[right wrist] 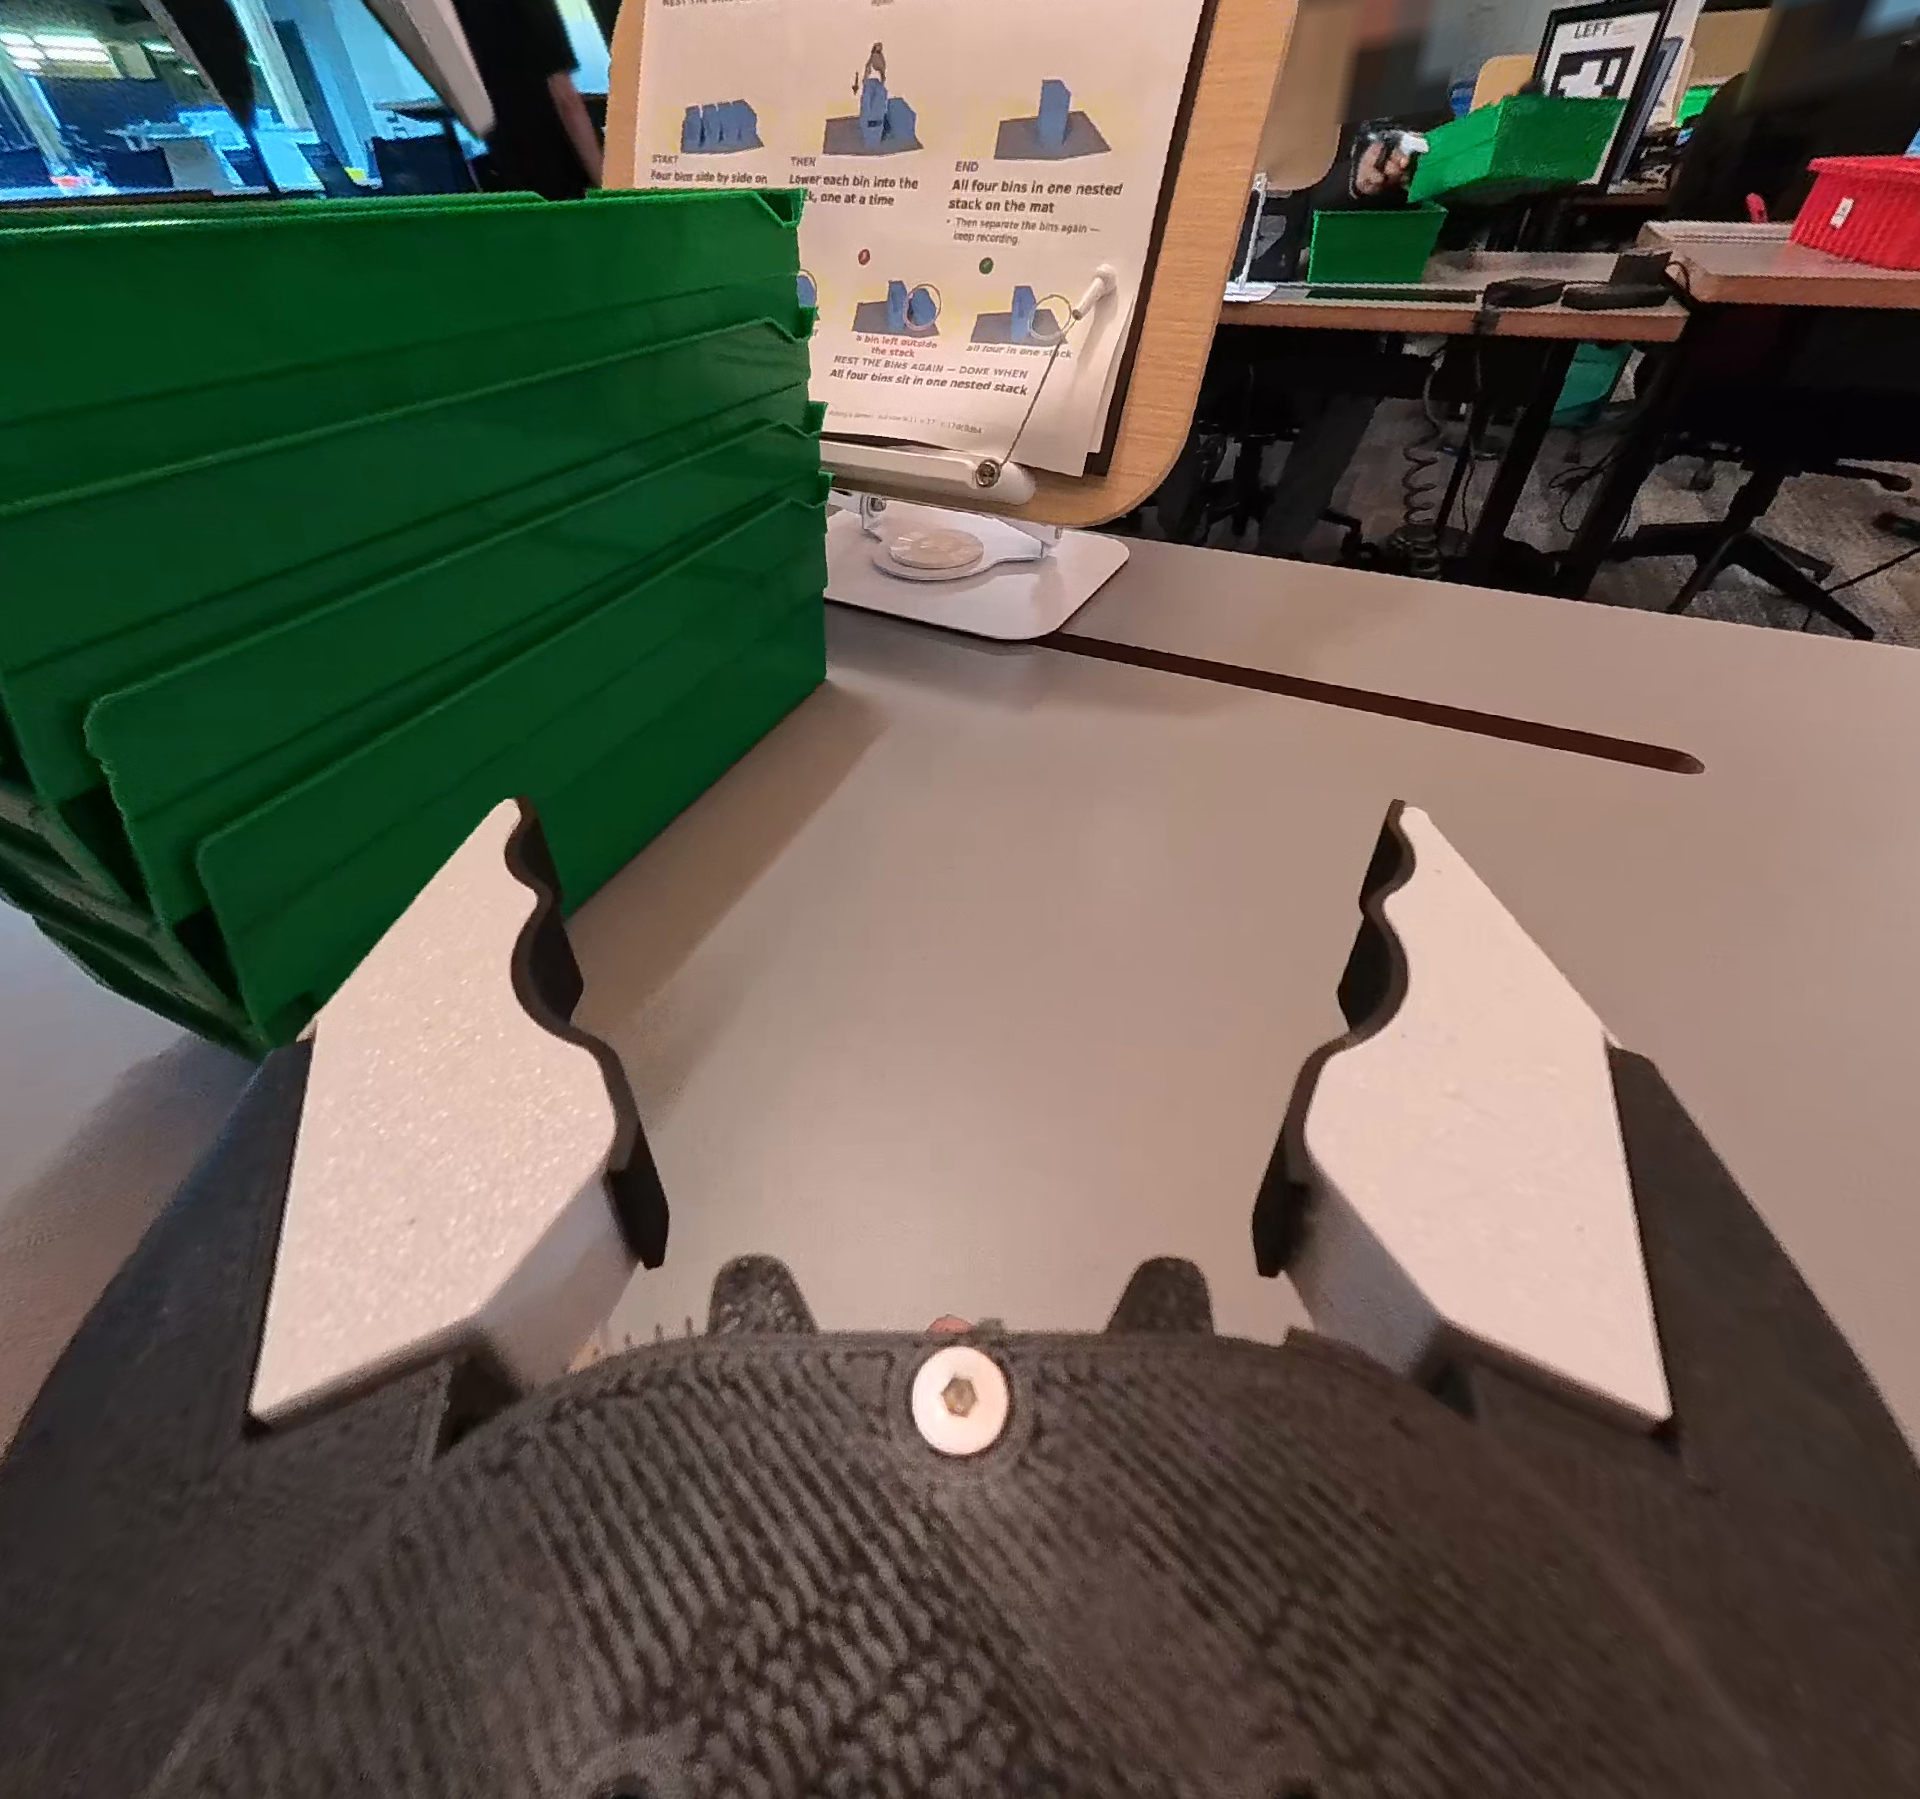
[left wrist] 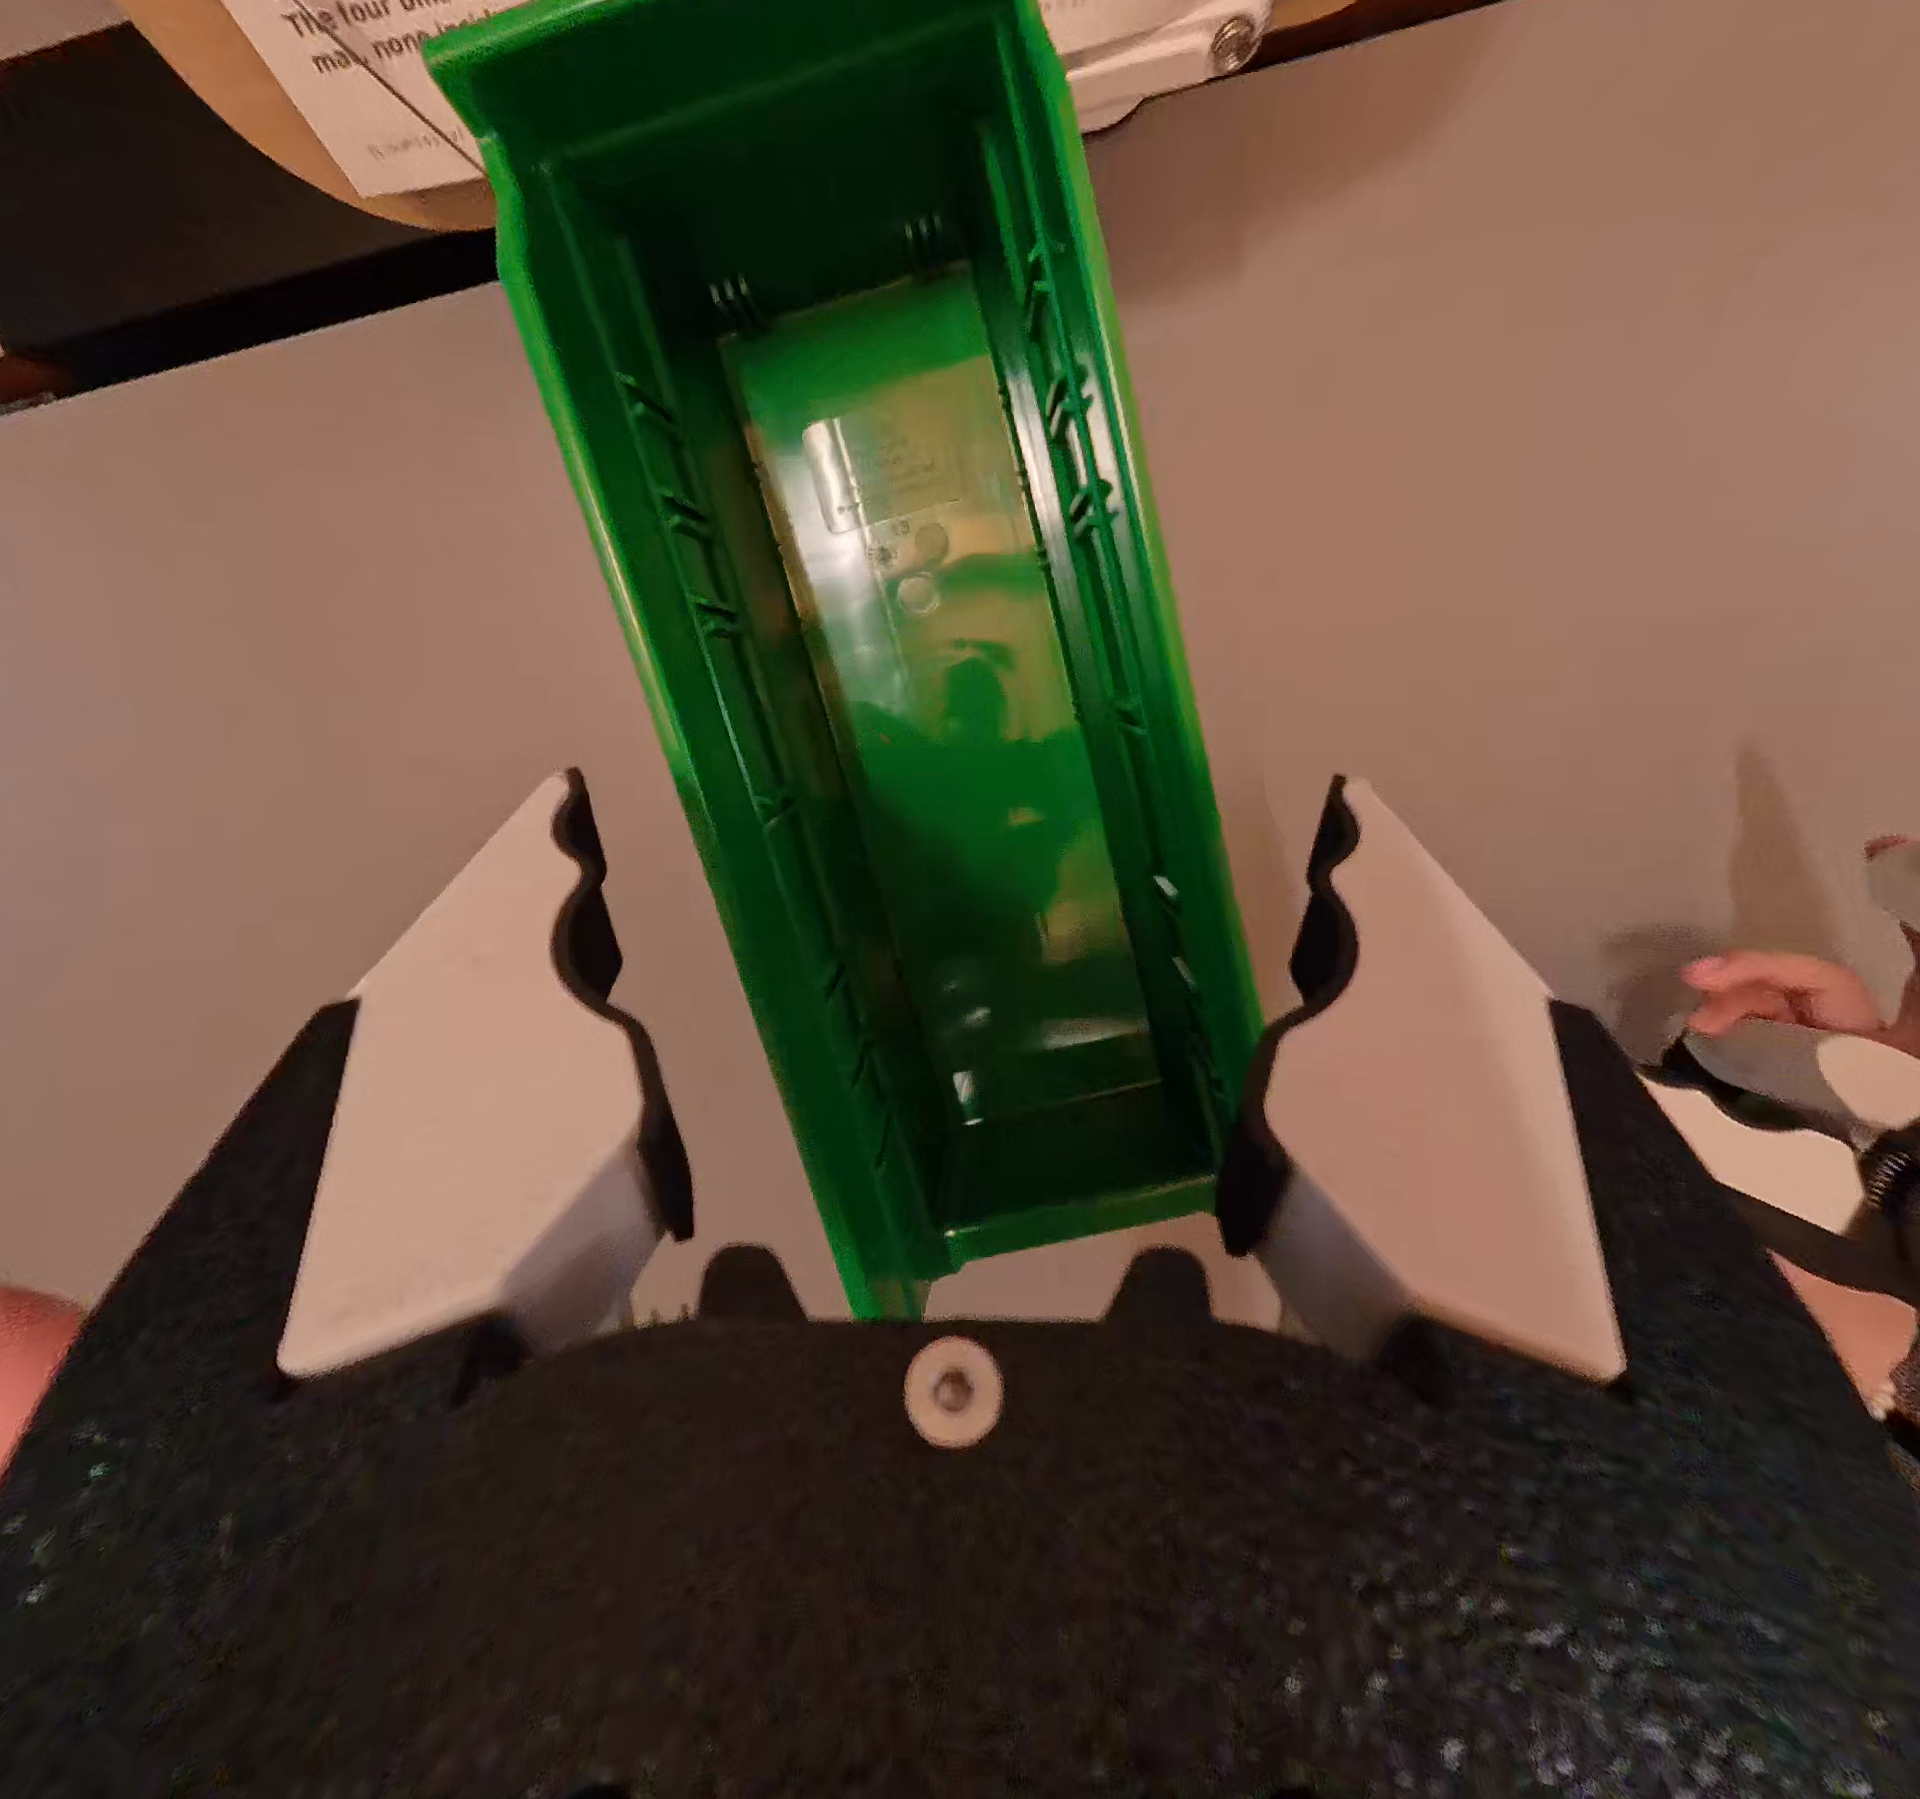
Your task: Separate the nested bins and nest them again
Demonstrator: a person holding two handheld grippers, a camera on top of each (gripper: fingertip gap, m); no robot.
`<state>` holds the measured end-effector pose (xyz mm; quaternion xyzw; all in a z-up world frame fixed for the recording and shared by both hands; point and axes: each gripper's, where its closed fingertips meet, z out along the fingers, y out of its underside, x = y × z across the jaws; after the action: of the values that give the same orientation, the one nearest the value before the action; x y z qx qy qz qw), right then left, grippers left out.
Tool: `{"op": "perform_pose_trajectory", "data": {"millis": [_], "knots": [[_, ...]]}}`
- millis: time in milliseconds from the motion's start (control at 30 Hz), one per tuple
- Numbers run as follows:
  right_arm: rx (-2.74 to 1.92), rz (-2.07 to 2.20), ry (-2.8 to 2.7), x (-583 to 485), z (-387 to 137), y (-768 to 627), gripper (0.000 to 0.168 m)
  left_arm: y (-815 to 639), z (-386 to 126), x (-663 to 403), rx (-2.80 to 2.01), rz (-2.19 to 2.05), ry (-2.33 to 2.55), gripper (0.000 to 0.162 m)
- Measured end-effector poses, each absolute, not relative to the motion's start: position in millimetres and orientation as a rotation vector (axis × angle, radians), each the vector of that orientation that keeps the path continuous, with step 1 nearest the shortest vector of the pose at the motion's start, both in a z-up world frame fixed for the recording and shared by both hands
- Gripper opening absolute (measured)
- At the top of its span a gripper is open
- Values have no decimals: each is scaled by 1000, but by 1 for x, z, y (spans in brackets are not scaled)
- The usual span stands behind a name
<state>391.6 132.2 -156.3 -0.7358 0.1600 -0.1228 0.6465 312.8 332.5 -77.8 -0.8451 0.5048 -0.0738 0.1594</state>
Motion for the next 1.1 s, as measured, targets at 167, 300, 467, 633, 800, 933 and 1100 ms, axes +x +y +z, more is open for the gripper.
{"op": "perform_pose_trajectory", "data": {"millis": [167,300,467,633,800,933,1100], "knots": [[-1674,-273,376,395,-158,130,149,339,-98,308,-2517,-98,1434,134],[-1670,-269,392,399,-159,128,149,339,-112,307,-2589,-113,1434,134],[-1682,-263,401,401,-163,128,149,330,-120,306,-2656,-156,1475,128],[-1685,-266,397,400,-162,128,149,330,-119,307,-2680,-146,1458,114],[-1689,-262,398,400,-163,129,149,329,-117,304,-2724,-106,1454,104],[-1689,-259,397,401,-163,129,149,329,-116,303,-2754,-76,1454,101],[-1699,-251,399,401,-167,130,149,331,-107,306,-2760,-112,1445,98]]}}
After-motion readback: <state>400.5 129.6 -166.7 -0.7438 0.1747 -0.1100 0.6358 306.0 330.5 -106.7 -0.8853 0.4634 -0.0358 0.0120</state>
